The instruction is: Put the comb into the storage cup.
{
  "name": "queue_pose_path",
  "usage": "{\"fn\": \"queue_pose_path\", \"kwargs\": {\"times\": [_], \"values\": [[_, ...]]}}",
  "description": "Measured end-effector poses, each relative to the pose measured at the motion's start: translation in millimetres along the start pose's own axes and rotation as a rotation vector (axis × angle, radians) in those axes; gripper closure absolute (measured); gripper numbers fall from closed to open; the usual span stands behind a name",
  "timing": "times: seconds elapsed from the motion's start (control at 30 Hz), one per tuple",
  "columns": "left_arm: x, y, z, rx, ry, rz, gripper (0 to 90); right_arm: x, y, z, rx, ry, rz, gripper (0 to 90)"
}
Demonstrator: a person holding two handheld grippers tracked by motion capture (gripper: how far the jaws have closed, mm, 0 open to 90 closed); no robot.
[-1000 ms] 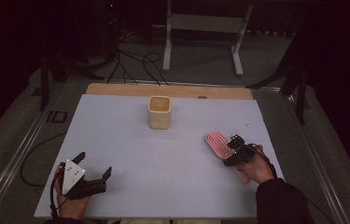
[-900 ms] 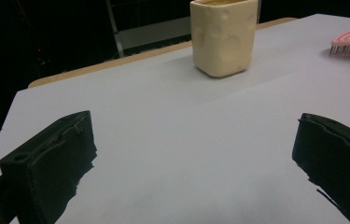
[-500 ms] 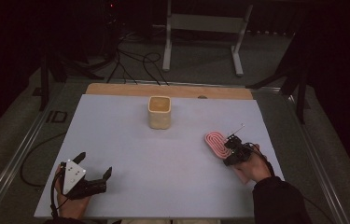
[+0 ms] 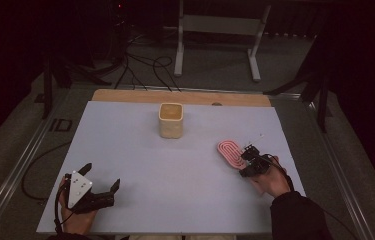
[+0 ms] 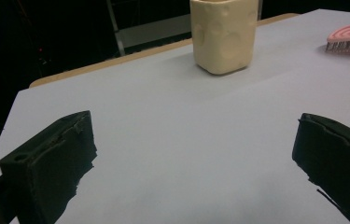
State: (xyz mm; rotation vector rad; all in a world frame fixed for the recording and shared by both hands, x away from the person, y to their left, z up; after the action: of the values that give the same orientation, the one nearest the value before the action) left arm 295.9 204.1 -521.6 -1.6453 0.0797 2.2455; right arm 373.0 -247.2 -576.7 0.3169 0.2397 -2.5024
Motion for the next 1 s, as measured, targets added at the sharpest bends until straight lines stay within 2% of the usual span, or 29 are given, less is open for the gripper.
{"fn": "queue_pose_path", "kwargs": {"times": [0.67,1.0], "values": [[0.7,0.1,-0.7,-0.003,-0.006,-0.004,0.1,-8.9,-8.1,5.9,0.054,0.160,0.000,69.7],[1.0,0.1,-0.7,-0.002,-0.007,-0.005,0.1,-15.8,-14.0,14.9,0.078,0.277,0.010,69.7]]}}
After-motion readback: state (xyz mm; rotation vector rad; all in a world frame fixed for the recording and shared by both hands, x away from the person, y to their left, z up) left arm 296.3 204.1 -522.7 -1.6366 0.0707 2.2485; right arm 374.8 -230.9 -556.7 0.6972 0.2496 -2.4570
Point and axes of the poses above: each handheld gripper's, and its own axes: z roughly backward along the jaws, x roughly out of its underside, y roughly to its right, the point moved 9 cm from there along -z, roughly forward along the jaws, and after that the axes turned 7 degrees about -x, right-handed, at the moved point
